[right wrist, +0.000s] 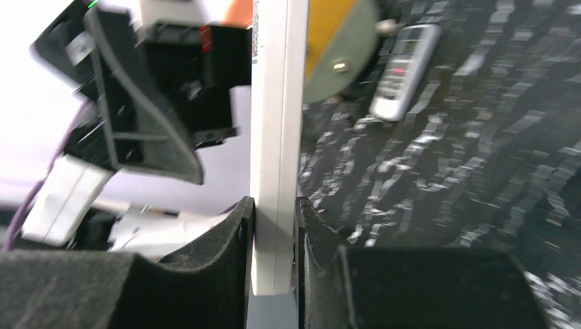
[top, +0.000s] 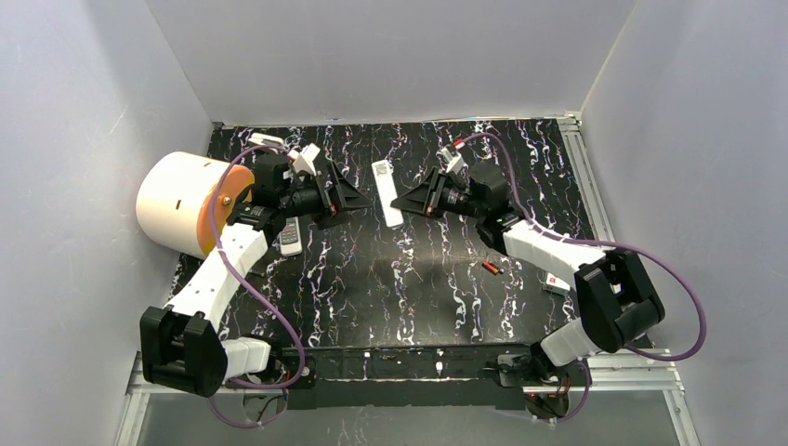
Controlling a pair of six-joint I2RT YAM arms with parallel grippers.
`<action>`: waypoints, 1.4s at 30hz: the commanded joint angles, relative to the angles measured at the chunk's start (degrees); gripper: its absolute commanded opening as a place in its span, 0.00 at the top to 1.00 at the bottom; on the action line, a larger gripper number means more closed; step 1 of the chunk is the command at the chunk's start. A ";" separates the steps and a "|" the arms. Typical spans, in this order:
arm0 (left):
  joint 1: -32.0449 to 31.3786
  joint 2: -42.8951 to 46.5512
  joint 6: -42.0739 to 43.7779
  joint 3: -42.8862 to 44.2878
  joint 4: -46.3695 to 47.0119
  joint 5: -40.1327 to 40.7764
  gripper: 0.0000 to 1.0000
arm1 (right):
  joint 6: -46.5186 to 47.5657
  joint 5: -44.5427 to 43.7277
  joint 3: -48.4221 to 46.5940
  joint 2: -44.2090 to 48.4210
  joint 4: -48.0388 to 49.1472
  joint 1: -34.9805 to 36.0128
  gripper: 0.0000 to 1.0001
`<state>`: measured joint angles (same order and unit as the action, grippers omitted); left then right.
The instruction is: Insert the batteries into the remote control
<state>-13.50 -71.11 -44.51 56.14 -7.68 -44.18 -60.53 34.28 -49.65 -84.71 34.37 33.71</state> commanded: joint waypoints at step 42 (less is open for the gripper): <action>1.73 -20.03 13.49 13.42 -41.20 65.89 0.02 | 32.93 -27.62 -9.53 -8.62 -34.27 -19.82 0.21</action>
<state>-12.45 -89.12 -31.73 67.68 -46.39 15.09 -29.43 10.24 -58.37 -100.60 2.87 14.22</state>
